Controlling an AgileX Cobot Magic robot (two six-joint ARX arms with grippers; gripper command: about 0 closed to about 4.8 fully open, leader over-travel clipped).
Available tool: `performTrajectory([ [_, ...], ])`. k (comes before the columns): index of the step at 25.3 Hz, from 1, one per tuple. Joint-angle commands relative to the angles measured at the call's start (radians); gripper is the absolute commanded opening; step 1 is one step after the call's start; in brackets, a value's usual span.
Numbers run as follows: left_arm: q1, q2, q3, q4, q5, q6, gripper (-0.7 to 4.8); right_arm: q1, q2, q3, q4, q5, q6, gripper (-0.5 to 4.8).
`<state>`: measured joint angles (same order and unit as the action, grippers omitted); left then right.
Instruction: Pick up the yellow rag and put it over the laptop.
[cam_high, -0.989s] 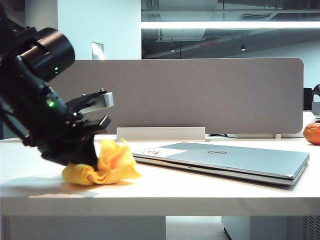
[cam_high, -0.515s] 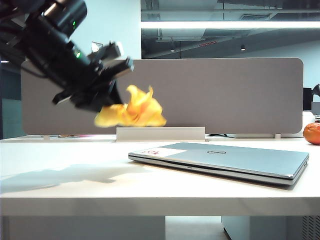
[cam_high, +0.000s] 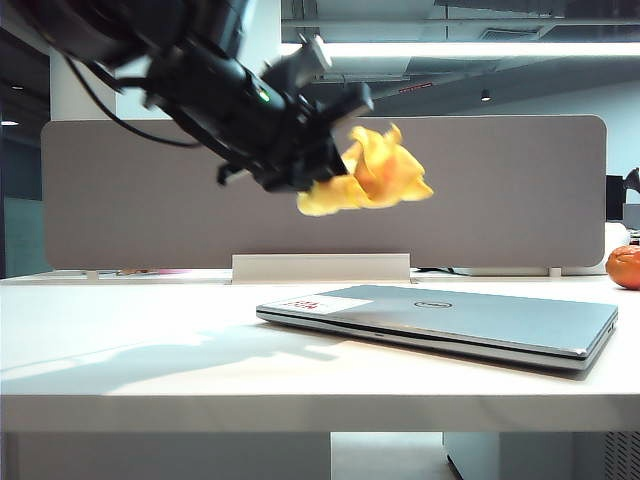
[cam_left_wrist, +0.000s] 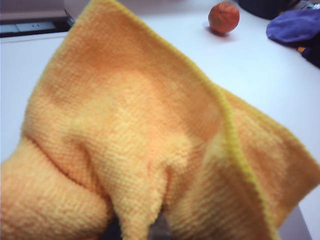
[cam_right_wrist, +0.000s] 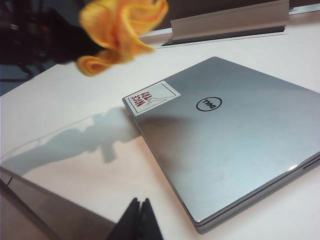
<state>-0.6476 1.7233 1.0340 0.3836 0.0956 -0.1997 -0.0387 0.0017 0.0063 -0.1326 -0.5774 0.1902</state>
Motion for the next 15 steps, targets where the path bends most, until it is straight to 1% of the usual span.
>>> performTrajectory([
  [1, -0.025, 0.078, 0.097, -0.008, -0.003, 0.001, -0.06, 0.0, -0.002, -0.004, 0.014, -0.002, 0.0, -0.01],
  [5, -0.038, 0.177, 0.222, -0.087, -0.003, 0.001, -0.06, 0.0, -0.002, -0.004, 0.013, -0.002, 0.0, -0.01],
  [9, -0.043, 0.272, 0.358, -0.233, -0.005, 0.001, -0.06, 0.0, -0.002, -0.004, 0.013, -0.002, 0.0, -0.01],
  [14, -0.043, 0.358, 0.482, -0.381, -0.003, 0.0, -0.04, 0.0, -0.002, -0.004, 0.014, -0.002, 0.0, -0.01],
  [15, -0.043, 0.373, 0.505, -0.414, -0.003, 0.0, 0.04, 0.0, -0.002, -0.004, 0.013, -0.002, 0.0, -0.01],
])
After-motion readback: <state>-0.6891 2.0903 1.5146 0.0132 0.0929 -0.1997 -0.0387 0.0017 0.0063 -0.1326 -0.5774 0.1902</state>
